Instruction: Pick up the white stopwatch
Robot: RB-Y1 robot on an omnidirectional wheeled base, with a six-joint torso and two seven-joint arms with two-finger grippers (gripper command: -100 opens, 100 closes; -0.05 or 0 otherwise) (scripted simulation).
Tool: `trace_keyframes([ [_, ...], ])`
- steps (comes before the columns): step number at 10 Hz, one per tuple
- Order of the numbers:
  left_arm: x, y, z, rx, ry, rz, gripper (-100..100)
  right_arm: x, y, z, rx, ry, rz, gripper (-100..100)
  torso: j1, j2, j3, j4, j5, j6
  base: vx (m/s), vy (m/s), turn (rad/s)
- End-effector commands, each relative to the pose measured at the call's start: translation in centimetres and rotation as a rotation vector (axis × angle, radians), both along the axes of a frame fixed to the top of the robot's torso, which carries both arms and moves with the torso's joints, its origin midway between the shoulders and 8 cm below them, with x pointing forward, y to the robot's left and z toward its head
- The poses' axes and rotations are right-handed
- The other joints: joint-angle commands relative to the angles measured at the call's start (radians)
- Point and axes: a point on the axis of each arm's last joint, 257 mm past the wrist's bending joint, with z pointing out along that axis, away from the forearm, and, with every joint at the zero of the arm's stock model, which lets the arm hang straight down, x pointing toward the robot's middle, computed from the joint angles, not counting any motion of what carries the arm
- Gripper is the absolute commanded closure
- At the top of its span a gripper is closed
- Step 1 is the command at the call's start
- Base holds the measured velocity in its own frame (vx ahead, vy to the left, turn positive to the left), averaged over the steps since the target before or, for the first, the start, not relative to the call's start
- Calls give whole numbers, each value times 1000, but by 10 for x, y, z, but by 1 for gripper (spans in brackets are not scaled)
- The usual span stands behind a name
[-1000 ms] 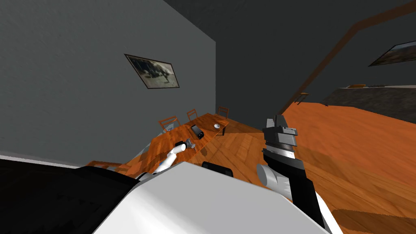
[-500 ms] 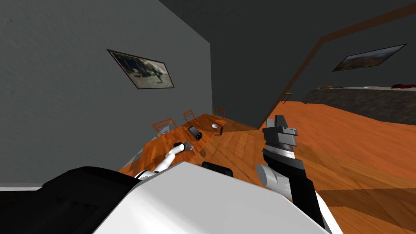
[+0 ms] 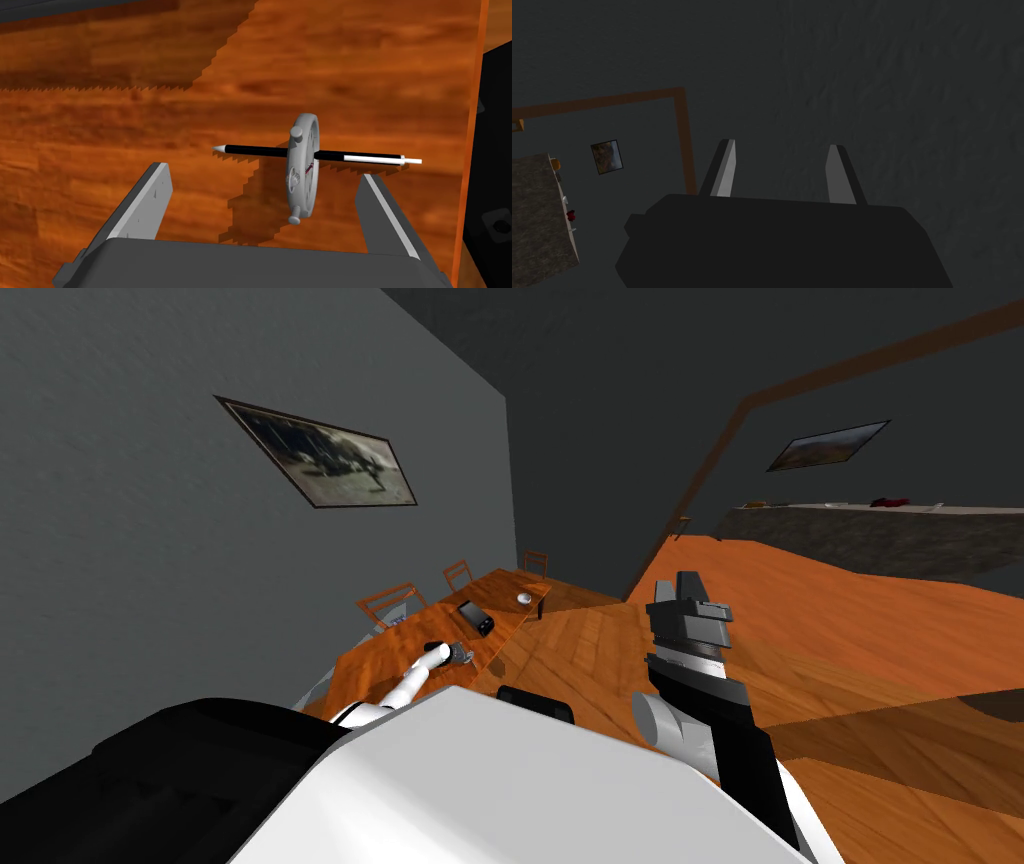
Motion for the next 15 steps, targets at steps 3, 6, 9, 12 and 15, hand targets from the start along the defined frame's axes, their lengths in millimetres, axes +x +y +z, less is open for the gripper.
trace_keyframes([
  [3,-35,-1,-21,-105,109,87,-100,0,0,0,0,0,0,0,0,0,0,0,0,1,4,46,-166],
  [6,-57,-7,-32,-177,172,141,-100,0,0,0,0,0,0,0,1,-1,0,0,0,0,12,56,-130],
  [9,-61,-8,-33,-190,182,150,0,0,0,0,0,0,0,0,-1,-1,0,0,0,0,5,24,-49],
  [12,-63,-31,-50,-188,178,145,-100,0,0,0,0,0,0,0,1,-2,-1,0,0,0,33,55,8],
  [15,-63,-27,-48,-188,179,147,100,0,0,0,0,0,0,0,-2,-1,0,0,-1,0,6,10,-1],
])
